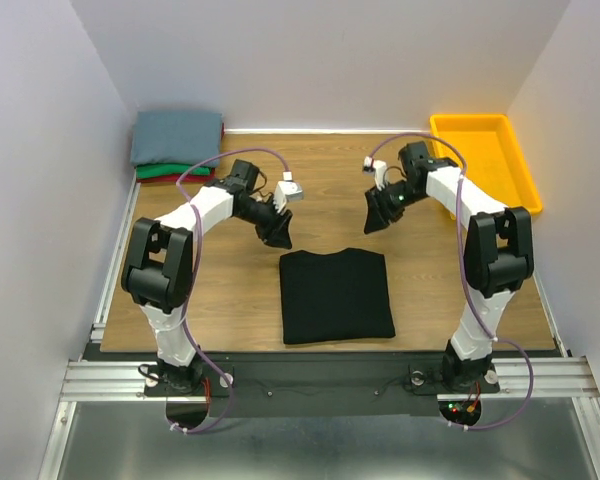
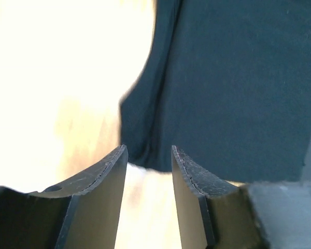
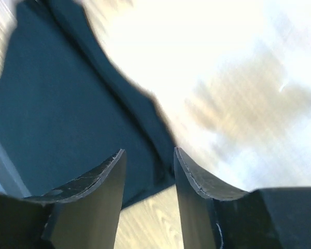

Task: Fold and stack the t-shirts
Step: Fold the tshirt

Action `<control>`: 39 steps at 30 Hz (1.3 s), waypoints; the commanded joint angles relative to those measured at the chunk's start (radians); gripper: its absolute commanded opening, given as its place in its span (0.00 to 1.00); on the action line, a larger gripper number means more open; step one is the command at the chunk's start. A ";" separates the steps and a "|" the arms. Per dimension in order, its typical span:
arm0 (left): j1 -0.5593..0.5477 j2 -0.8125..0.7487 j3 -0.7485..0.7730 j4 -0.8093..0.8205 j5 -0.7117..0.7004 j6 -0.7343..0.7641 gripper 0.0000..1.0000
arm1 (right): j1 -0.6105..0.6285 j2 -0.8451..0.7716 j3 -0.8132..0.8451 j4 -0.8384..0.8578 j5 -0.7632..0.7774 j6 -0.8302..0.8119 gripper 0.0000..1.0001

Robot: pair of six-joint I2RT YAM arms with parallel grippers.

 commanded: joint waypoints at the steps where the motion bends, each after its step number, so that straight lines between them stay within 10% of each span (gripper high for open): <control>1: -0.066 -0.028 0.084 -0.017 -0.011 0.072 0.51 | -0.002 0.066 0.117 -0.005 -0.113 0.016 0.48; 23: -0.295 0.187 0.172 0.207 -0.084 -0.001 0.53 | 0.099 0.507 0.279 0.111 -0.432 0.125 0.36; 39: -0.316 0.207 0.199 0.111 -0.014 0.071 0.22 | 0.124 0.593 0.188 0.116 -0.489 0.115 0.27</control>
